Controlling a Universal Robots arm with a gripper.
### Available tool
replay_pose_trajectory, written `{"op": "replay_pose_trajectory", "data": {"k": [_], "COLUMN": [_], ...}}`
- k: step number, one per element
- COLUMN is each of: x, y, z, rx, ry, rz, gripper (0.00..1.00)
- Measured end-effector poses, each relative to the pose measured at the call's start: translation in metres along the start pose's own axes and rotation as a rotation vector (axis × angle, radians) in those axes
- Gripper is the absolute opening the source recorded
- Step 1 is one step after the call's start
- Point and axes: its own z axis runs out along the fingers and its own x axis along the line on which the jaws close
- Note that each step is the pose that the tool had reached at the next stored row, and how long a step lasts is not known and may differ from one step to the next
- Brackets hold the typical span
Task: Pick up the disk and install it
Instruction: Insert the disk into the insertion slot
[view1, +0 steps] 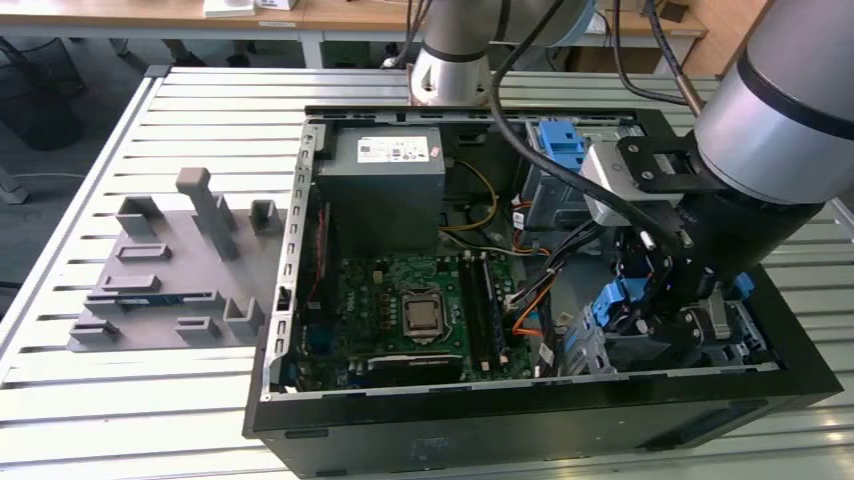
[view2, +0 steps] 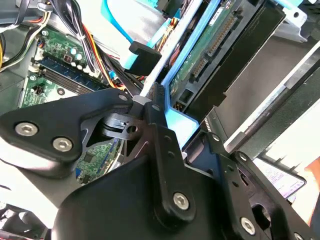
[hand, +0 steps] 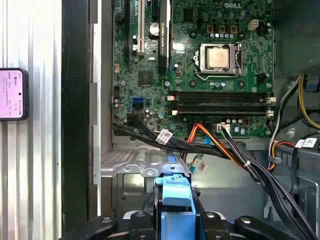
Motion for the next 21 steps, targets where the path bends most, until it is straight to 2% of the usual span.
{"op": "replay_pose_trajectory", "data": {"k": [2,21], "x": [0.0,0.0], "y": [0.0,0.0], "z": [0.0,0.0], "rx": [-0.0022,-0.003], "ry": [0.0,0.0001], "rz": [-0.001,-0.001], "gripper": [0.36,0.36]}}
